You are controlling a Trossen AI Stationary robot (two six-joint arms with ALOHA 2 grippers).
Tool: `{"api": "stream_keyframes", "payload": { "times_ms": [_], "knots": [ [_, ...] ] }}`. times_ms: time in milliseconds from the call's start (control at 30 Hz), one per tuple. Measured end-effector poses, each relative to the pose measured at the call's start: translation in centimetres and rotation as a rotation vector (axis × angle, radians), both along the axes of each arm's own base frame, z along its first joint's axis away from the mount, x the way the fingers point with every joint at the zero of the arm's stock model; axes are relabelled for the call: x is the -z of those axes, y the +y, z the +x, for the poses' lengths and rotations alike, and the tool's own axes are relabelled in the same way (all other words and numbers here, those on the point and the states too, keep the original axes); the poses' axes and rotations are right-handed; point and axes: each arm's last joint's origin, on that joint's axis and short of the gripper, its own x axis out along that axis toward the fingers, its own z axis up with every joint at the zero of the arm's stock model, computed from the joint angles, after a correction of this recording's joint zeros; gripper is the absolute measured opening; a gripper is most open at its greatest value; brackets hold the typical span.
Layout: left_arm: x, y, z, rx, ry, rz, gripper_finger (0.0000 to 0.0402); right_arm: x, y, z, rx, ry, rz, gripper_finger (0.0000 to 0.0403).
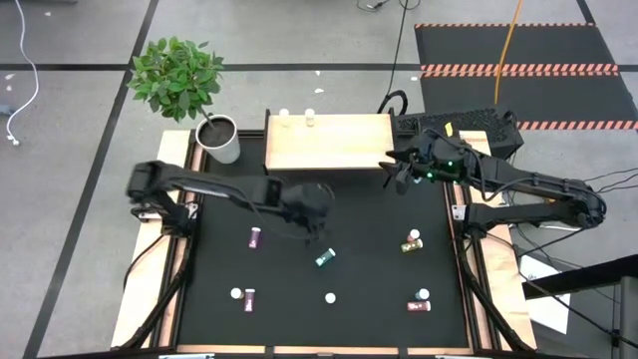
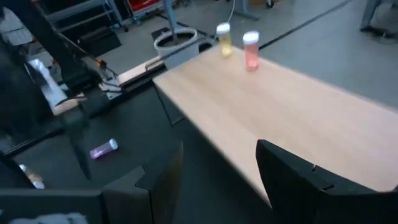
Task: Pick and place medicine bottles onto shelf by color
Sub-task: Put the middle blue pill bottle on the shelf
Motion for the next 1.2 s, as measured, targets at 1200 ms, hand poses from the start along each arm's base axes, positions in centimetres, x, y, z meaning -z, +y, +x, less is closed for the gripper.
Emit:
{"api": "stream_keyframes", "payload": {
  "times_ms": [1200],
  "knots": [
    [13.3, -3.2, 4.6, -0.115, 0.268, -0.186, 0.0241, 5.7, 2.9, -1.3, -0.022, 0.047, 0.218, 0.0199]
  ]
}}
